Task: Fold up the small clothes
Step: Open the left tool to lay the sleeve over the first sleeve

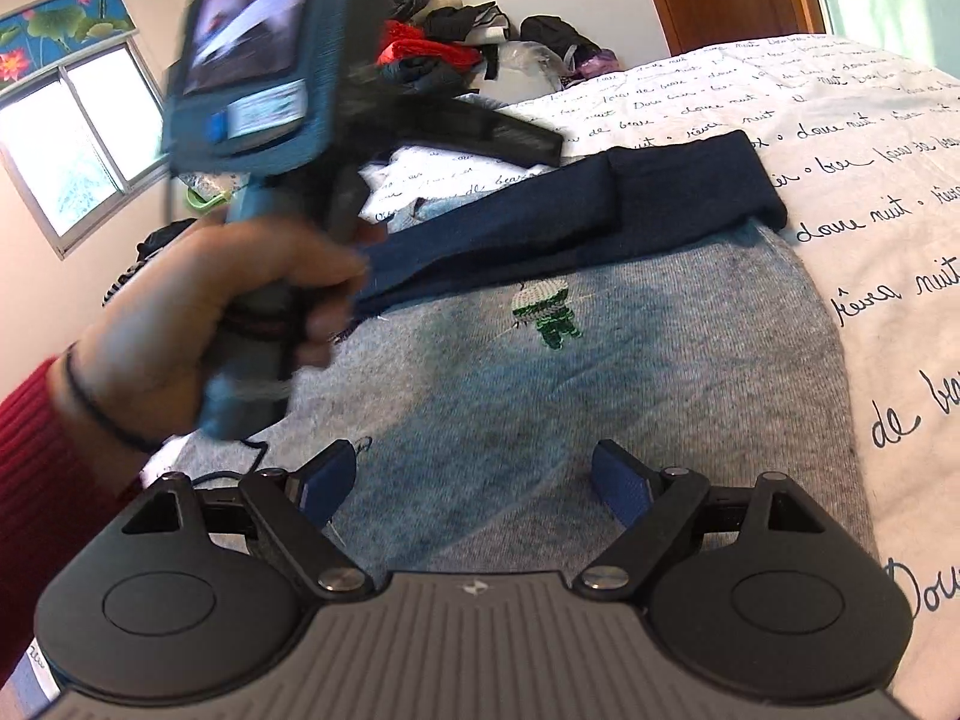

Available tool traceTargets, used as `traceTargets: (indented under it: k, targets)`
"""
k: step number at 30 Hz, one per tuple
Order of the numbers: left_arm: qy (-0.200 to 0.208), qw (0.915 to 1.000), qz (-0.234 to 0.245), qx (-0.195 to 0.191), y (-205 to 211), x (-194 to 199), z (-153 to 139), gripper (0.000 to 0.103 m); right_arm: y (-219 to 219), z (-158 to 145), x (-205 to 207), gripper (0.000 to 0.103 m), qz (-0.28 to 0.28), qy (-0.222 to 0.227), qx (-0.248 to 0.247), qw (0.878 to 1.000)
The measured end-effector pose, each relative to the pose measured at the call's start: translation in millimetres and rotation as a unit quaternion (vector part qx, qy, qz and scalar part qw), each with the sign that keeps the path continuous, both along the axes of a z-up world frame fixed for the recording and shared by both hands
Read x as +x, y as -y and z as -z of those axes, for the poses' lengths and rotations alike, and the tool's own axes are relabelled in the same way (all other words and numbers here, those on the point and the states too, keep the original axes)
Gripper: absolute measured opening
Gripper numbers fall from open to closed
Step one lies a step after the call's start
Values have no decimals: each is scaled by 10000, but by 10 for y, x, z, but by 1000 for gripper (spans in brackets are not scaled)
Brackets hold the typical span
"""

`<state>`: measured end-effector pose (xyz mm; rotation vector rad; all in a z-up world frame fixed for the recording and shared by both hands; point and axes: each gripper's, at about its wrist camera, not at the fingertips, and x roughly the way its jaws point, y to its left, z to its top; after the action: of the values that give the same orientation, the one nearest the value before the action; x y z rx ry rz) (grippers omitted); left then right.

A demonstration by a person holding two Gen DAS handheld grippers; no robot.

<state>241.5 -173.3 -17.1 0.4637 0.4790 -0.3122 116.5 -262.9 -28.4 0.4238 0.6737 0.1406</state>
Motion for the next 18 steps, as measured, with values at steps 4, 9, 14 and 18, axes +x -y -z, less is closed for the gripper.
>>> traceTargets:
  k: [4, 9, 14, 18]
  targets:
    - [-155, 9992, -364, -97, -321, -137, 13, 92, -22, 13, -20, 86, -11, -36, -94, 9999]
    - [-309, 9964, -736, -275, -663, -318, 18, 93, -67, -4, -68, 86, -39, -29, -256, 9997]
    - [-434, 9931, -1001, -433, -899, -522, 37, 93, -132, -34, -130, 91, -95, 18, -528, 9986]
    - [-559, 9912, -1083, -508, -1048, -717, 69, 93, -191, -76, -207, 93, -149, 62, -699, 9974]
